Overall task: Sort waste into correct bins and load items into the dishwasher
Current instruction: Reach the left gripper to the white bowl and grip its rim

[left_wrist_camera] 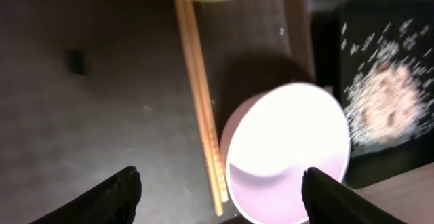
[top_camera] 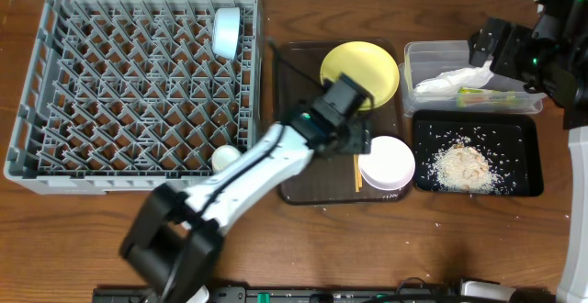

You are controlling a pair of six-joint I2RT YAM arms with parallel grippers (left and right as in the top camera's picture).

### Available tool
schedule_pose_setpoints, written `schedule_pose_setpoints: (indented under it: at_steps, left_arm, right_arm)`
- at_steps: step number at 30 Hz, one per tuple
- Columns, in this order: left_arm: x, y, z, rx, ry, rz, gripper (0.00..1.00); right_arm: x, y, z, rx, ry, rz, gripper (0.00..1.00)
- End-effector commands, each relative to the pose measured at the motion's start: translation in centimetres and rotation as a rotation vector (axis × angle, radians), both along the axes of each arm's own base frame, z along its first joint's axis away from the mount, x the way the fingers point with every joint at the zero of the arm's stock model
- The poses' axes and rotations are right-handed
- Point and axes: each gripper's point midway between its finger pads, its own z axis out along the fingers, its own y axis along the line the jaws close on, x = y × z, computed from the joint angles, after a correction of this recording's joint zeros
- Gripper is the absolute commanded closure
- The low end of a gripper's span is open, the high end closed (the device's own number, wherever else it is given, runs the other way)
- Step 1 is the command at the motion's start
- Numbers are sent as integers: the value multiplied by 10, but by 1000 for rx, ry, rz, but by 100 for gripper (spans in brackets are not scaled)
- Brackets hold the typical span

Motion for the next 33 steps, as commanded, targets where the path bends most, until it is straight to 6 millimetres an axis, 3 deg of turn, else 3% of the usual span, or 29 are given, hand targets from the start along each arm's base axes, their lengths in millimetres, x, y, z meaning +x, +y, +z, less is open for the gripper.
schedule_pose_setpoints:
  at_steps: [1, 4, 9, 15, 22, 30, 33]
  left_arm:
    - [-16, -18, -15, 15, 6, -87, 25]
    - [-23, -29, -28, 35, 2, -141, 31]
    - [-25, -29, -54, 51, 61, -131, 32]
    - [-22, -29, -60, 42, 78, -128, 49]
    - [-23, -33, -76, 33, 111, -133, 51]
    - [-19, -29, -80, 17, 140, -116, 74]
    - [-19, -29, -80, 16, 141, -114, 88]
  right_arm:
    - [0, -2, 4, 15, -6, -13, 1]
    - [0, -2, 3, 15, -5, -13, 1]
    - [0, -2, 3, 15, -6, -13, 1]
    - [0, -2, 3, 15, -5, -13, 1]
    - [0, -2, 3, 15, -5, -13, 1]
    - [0, -2, 3, 15, -5, -13, 1]
    - [0, -2, 3, 15, -5, -13, 1]
